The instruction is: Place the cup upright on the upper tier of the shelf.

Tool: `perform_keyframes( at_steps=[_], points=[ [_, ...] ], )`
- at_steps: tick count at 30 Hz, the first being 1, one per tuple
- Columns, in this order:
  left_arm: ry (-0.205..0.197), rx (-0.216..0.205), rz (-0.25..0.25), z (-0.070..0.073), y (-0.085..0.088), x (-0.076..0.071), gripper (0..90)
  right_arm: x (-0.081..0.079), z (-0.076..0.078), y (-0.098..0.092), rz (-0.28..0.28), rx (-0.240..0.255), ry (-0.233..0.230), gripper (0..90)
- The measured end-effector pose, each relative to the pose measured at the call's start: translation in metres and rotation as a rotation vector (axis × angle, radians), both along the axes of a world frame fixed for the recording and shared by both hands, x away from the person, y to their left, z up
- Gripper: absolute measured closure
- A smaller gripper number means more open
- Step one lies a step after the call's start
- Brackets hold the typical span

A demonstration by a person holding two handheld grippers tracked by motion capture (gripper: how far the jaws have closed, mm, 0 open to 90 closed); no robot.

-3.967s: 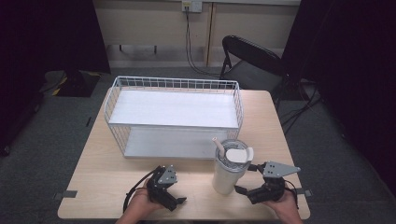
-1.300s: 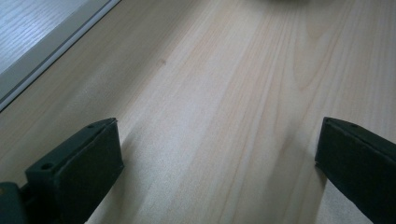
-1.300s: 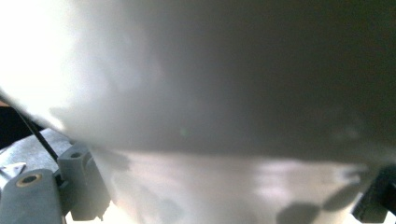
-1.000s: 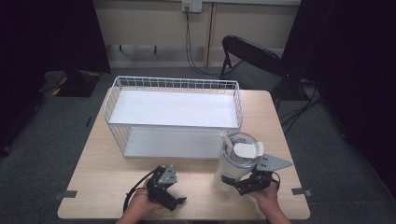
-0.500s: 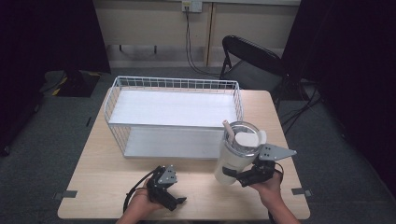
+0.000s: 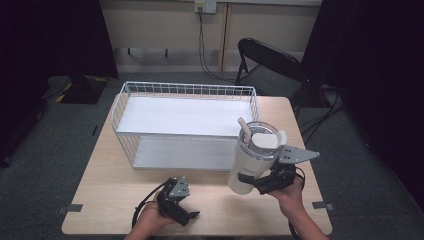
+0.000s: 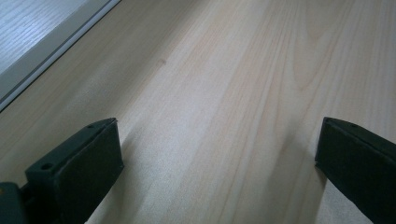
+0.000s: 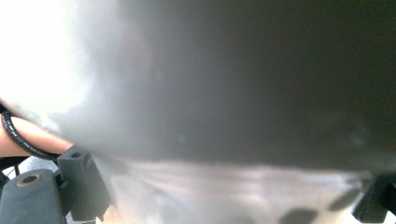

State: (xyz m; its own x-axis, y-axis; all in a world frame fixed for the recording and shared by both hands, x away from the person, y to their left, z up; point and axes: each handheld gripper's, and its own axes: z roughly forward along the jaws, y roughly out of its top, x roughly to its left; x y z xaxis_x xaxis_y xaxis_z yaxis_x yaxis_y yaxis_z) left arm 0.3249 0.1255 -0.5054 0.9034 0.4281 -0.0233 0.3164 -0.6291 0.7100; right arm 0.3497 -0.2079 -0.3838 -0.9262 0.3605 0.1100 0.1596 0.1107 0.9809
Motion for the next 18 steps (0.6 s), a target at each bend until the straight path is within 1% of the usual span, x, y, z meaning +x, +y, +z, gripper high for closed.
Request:
perform_keyframes(
  at_steps=[3,4,6,10,14,18],
  points=[
    [0.001,0.0,0.001,0.0,0.0,0.0,0.0,0.002,0.005,0.001,0.004,-0.008,0.001,9.6],
    [-0.002,0.006,-0.004,0.0,0.0,0.0,0.0,0.002,0.006,0.001,0.006,-0.008,0.002,9.6],
    [0.0,0.0,0.0,0.0,0.0,0.0,0.0,0.003,0.01,0.003,0.012,-0.008,0.003,9.6],
    [-0.002,0.005,-0.003,0.0,0.0,0.0,0.0,0.004,0.016,0.005,0.011,-0.004,0.013,9.6],
    [0.0,0.0,0.0,0.0,0.0,0.0,0.0,0.006,0.023,0.006,0.017,0.008,0.014,9.6],
    [0.0,0.0,-0.001,0.0,0.0,0.0,0.0,0.009,0.032,0.008,0.023,0.008,0.016,9.6]
  ],
)
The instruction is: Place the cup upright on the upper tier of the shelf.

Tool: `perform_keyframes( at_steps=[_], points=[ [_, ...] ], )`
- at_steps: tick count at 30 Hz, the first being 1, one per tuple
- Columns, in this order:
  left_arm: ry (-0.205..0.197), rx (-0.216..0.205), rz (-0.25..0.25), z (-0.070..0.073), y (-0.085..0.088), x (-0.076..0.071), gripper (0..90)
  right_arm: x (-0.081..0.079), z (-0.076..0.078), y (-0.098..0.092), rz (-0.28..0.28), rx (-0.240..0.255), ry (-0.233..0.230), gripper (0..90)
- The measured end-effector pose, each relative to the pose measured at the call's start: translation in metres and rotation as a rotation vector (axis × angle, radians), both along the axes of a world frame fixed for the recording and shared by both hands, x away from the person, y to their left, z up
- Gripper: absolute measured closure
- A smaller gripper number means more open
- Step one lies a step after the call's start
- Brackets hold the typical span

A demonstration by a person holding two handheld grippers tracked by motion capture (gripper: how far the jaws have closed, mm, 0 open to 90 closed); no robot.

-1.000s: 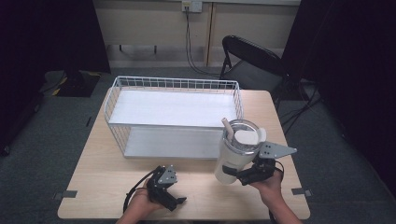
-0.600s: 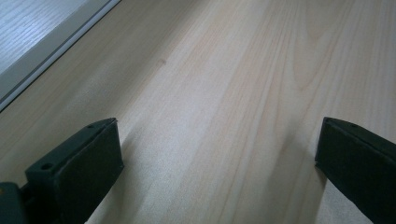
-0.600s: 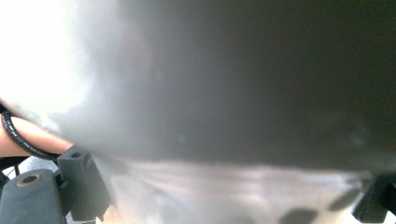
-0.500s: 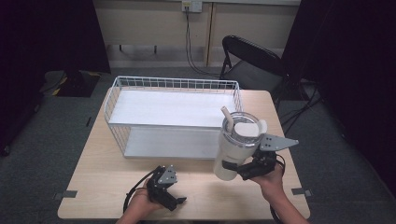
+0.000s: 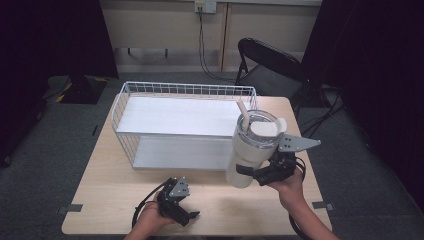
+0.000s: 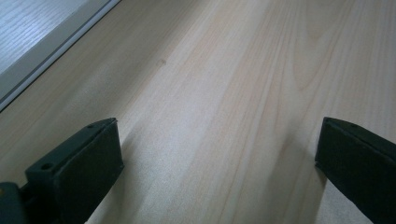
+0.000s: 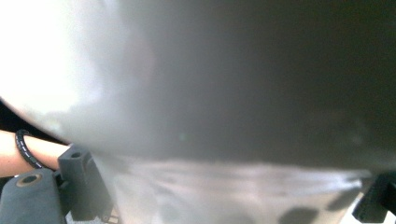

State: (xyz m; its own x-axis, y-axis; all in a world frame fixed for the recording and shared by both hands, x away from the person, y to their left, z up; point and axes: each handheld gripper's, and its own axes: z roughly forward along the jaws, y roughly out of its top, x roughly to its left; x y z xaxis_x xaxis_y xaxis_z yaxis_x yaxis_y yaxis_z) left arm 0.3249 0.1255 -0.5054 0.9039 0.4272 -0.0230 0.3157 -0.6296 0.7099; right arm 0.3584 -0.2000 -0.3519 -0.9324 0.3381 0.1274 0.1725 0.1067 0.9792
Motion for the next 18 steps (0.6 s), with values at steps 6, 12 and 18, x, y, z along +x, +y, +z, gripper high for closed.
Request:
perform_keyframes(
  at_steps=[6,12,18],
  points=[
    [0.0,0.001,0.0,0.0,0.0,0.0,0.0,0.004,0.011,0.003,0.005,-0.01,0.006,9.6],
    [0.0,0.001,-0.001,0.0,0.0,0.0,0.0,0.008,0.021,0.006,0.006,-0.007,0.003,9.6],
    [-0.002,0.001,-0.001,0.0,0.0,0.0,0.0,0.013,0.033,0.01,0.013,-0.002,0.006,9.6]
  ],
)
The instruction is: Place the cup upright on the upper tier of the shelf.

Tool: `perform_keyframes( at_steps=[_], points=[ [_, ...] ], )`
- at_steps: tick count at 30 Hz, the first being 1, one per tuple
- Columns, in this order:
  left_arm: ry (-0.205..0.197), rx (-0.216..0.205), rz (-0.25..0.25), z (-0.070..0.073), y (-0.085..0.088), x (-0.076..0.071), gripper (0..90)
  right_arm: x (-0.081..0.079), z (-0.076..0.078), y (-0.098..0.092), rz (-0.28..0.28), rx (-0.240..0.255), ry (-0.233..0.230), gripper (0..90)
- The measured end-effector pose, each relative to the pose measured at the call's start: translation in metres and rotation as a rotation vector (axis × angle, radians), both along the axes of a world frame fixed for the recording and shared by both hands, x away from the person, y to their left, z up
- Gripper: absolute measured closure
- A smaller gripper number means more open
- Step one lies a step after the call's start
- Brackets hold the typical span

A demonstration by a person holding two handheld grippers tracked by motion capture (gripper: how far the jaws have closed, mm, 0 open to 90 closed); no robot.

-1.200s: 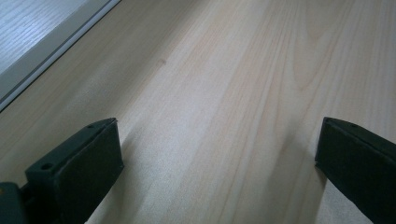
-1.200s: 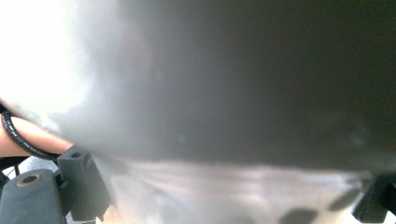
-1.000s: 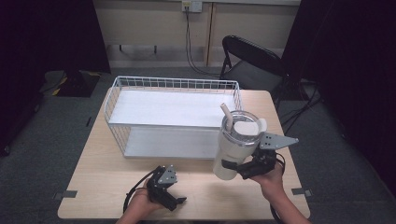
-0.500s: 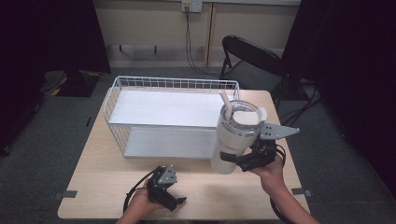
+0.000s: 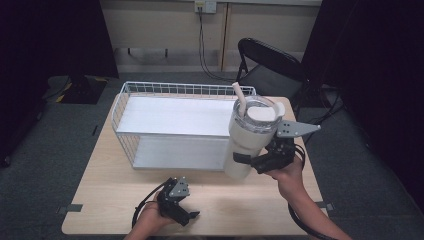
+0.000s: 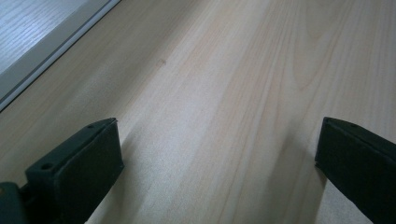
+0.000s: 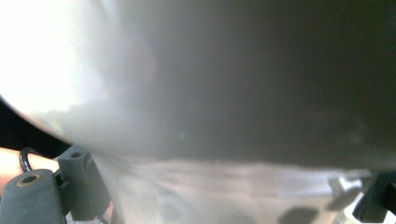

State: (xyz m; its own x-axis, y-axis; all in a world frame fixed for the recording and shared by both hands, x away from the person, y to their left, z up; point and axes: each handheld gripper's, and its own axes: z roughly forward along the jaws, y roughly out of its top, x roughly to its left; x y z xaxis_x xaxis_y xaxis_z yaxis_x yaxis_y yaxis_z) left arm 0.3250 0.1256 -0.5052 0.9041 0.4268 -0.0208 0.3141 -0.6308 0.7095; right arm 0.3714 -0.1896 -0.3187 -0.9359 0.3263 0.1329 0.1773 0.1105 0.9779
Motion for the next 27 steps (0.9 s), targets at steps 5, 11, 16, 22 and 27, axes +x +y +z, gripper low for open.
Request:
perform_keyframes(
  at_steps=[5,11,16,22,27],
  points=[
    [-0.001,0.0,0.0,0.0,0.0,0.0,0.0,0.003,0.01,0.005,0.008,-0.009,-0.003,9.6],
    [-0.001,0.0,0.0,0.0,0.0,0.0,0.0,0.006,0.017,0.01,0.02,0.009,0.008,9.6],
    [-0.001,0.0,0.0,0.0,0.0,0.0,0.0,0.011,0.025,0.015,0.021,0.012,0.001,9.6],
    [-0.001,0.0,0.0,0.0,0.0,0.0,0.0,0.014,0.036,0.02,0.028,0.011,0.003,9.6],
    [-0.001,0.001,0.0,0.0,0.0,0.0,0.0,0.016,0.046,0.023,0.029,0.012,-0.008,9.6]
  ],
)
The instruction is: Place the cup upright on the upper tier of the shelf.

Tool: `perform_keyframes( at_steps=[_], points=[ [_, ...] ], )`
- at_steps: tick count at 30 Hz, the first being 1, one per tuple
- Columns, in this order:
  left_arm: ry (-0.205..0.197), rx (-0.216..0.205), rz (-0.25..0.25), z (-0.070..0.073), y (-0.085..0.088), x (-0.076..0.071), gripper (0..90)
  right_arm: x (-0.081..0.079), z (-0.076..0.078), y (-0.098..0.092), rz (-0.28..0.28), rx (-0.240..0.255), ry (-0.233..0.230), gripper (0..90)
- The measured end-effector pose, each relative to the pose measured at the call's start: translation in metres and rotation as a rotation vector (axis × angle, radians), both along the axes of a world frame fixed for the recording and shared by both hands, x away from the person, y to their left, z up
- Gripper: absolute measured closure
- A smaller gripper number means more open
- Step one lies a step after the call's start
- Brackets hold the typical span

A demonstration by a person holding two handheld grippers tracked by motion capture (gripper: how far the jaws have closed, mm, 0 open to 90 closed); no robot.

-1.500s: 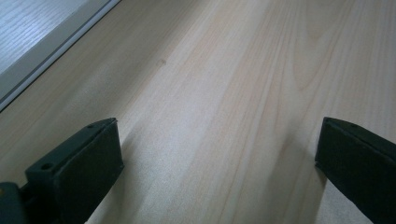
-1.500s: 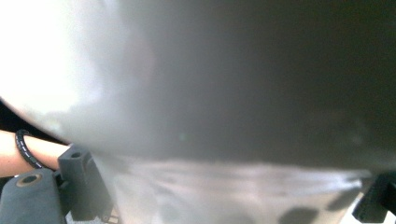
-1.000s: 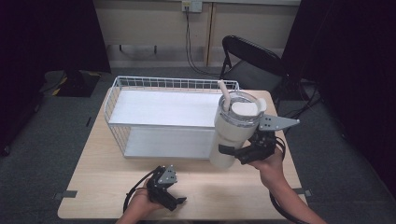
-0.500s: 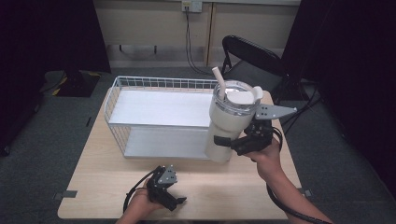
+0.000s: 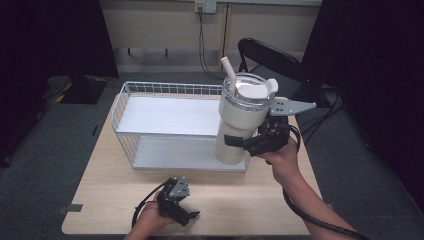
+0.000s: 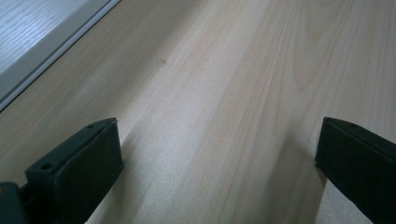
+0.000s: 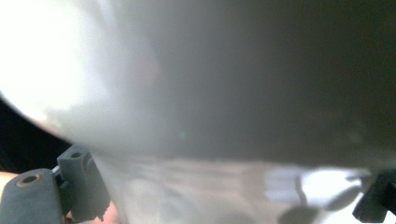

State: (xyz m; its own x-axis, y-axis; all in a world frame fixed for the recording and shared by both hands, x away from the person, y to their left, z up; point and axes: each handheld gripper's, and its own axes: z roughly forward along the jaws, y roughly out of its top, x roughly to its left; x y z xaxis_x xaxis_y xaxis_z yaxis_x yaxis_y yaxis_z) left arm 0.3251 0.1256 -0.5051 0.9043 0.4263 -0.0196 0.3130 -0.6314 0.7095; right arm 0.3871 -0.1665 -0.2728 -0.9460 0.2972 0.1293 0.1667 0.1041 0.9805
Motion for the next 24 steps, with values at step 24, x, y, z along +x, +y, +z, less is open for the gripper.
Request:
perform_keyframes(
  at_steps=[24],
  points=[
    [0.001,0.0,-0.001,0.0,0.0,0.0,0.0,0.018,0.024,0.012,-0.022,-0.006,-0.004,9.6]
  ],
)
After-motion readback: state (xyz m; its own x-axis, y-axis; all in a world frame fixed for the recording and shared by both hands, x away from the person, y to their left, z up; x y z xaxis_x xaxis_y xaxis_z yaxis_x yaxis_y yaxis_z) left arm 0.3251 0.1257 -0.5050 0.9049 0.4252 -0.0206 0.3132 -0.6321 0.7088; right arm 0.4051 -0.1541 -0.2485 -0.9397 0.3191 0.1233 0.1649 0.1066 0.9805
